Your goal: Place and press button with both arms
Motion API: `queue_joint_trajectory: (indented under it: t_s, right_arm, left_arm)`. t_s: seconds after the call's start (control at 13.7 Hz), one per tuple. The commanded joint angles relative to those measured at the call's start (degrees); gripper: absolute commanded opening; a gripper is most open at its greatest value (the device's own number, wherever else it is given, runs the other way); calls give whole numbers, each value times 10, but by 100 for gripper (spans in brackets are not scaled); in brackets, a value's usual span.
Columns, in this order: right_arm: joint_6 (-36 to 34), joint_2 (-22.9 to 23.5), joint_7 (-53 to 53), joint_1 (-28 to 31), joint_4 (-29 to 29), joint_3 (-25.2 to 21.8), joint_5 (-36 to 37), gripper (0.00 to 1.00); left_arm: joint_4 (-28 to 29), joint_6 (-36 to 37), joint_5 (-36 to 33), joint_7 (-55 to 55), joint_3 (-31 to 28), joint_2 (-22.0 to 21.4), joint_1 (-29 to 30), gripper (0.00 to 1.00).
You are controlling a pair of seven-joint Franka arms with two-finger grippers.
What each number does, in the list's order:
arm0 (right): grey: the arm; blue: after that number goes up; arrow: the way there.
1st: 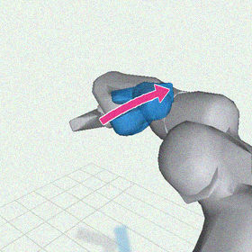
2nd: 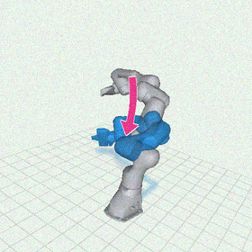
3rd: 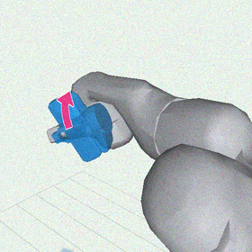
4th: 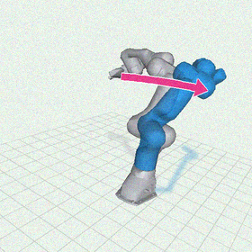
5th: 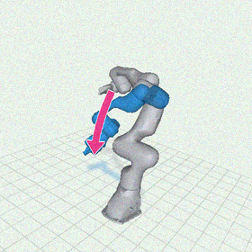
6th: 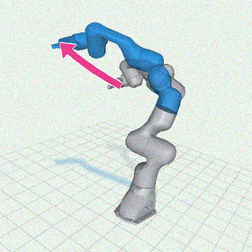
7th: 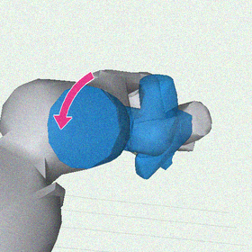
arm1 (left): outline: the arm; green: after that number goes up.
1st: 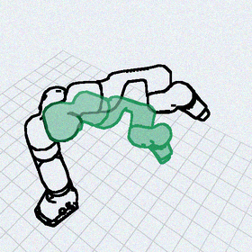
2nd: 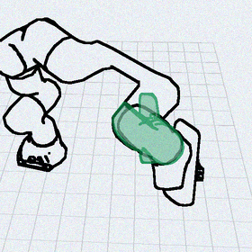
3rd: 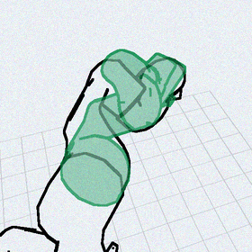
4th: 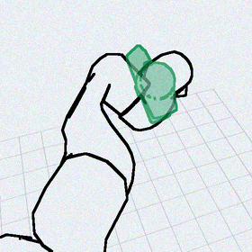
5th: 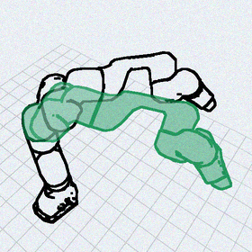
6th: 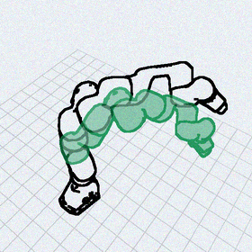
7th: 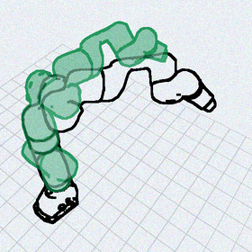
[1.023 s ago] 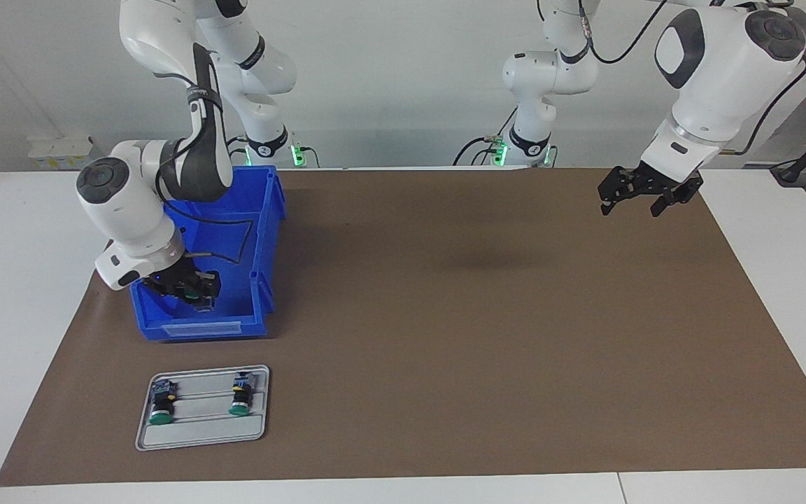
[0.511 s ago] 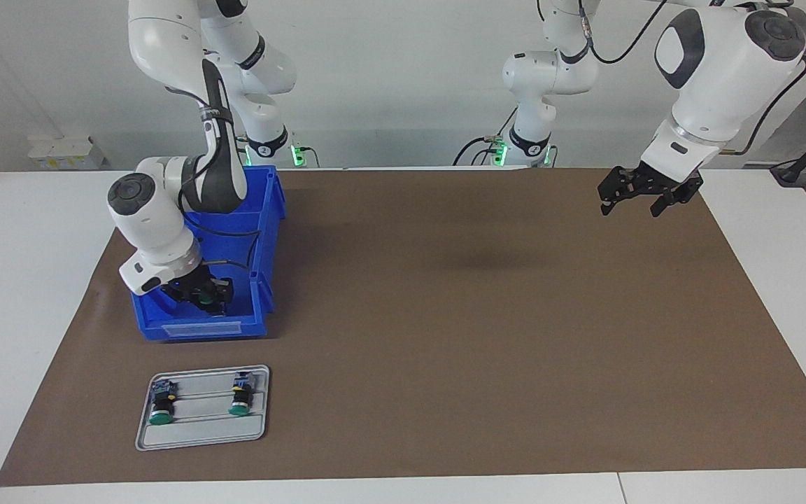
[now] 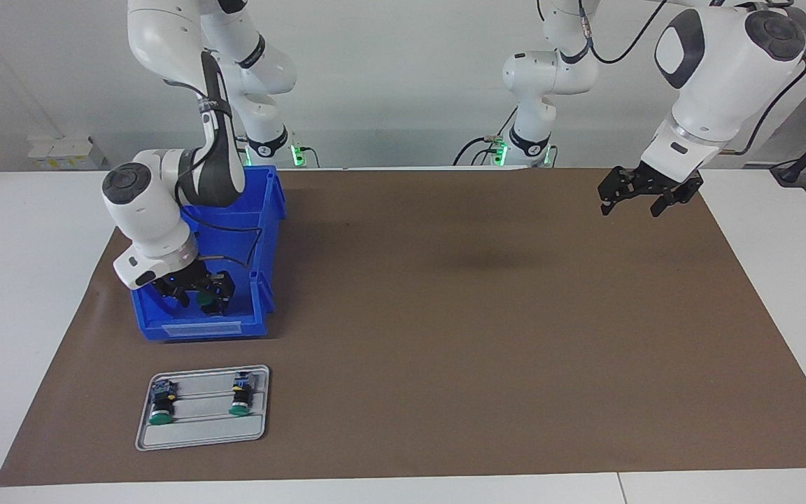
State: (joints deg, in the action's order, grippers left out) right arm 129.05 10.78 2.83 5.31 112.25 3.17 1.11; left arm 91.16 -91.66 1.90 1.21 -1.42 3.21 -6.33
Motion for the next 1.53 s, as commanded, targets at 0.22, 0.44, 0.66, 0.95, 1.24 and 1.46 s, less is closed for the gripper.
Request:
queue_joint_trajectory:
  t_s: [0.22,0.44,0.66,0.95,1.24,1.46]
  right_arm:
    - [-67,-99,70,-7,6,5,-11,96]
    - [-121,-110,94,-27,-37,5,-11,97]
    - [-190,-107,103,-30,-104,6,-10,97]
    - [-280,-101,104,-42,-190,6,-10,97]
    - [-332,-95,104,-52,-229,6,-10,98]
    - [-356,-101,105,-52,-222,6,-10,100]
  left_arm:
    - [21,-13,6,5,4,-16,6,100]
    - [20,-13,6,5,4,-16,7,100]
    - [21,-13,5,5,4,-16,6,100]
    - [21,-13,5,5,3,-17,6,100]
    - [21,-13,5,5,4,-16,6,100]
    - [20,-13,5,5,4,-16,6,100]
